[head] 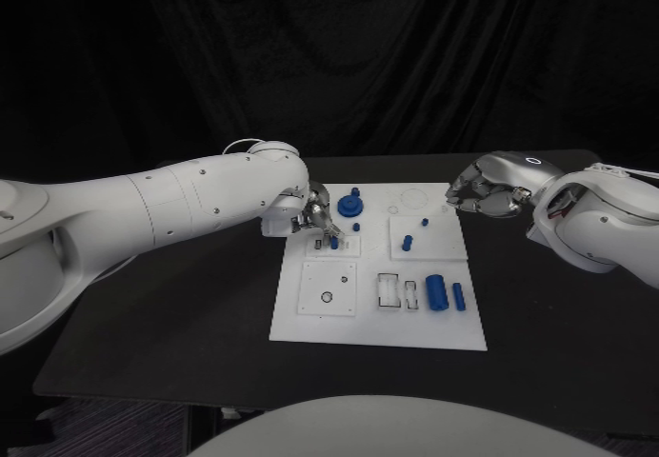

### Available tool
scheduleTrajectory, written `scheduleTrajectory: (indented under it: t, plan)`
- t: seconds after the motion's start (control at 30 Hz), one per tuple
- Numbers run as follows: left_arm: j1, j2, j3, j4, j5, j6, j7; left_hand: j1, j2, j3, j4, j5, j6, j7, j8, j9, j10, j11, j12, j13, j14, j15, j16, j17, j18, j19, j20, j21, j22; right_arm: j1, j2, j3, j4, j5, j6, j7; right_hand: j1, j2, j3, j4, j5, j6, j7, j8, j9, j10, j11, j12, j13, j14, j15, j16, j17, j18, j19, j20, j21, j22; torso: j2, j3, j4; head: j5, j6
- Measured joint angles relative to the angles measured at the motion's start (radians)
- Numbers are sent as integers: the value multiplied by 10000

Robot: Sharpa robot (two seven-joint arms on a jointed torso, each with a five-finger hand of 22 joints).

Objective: Assemble the parts on the task board

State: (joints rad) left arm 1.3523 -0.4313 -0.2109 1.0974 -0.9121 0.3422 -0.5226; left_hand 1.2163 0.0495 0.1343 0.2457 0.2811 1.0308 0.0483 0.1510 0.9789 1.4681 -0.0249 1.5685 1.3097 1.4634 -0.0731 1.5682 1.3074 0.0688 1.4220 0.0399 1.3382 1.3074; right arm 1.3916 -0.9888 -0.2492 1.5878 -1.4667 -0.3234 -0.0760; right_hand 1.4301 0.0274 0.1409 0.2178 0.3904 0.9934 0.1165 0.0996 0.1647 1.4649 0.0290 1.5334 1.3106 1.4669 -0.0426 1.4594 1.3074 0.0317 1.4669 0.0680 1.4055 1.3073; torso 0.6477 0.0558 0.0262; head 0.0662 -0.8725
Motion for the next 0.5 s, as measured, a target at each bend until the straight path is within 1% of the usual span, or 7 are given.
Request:
scheduleTrajectory:
  t: [0.1,0.27,0.43,0.5]
  plan:
    - [-7,3,0,-19,0,11,-23,-106,-2,-19,19,-194,0,0,0,0,0,0,0,0,0,0,0,0,0,0,0,0,0,0,-1,0,-3,0,15,-7,0,0,0,0,0,0,0,0,0,0,0,0,-1,0,0,0,0,0,0,0,0,1,-3,0,-2,6,0]
    - [-20,11,6,-48,0,31,-54,-117,-13,0,55,-281,0,0,0,0,0,0,0,0,0,0,0,0,0,0,0,0,0,0,0,2,-5,0,37,-17,0,0,3,-3,0,0,0,0,0,0,0,2,-4,0,0,0,0,0,0,0,-11,8,-4,0,-7,16,0]
    - [-38,13,14,-63,4,51,-69,-117,-12,0,55,-270,0,0,0,0,0,0,0,0,0,0,0,0,0,-33,33,-40,0,0,2,3,-8,0,64,-29,0,0,27,-27,0,0,0,0,0,0,0,4,-7,0,0,0,0,0,0,0,-49,8,-5,0,-10,25,0]
    - [-40,15,16,-67,8,60,-71,-117,-12,38,18,-66,0,0,0,-1,0,0,0,0,0,0,0,0,0,-32,33,-87,0,0,4,3,-11,0,74,-34,0,0,27,-27,0,0,0,0,0,0,0,12,-8,0,0,0,0,0,0,0,-49,7,-5,0,-10,25,0]
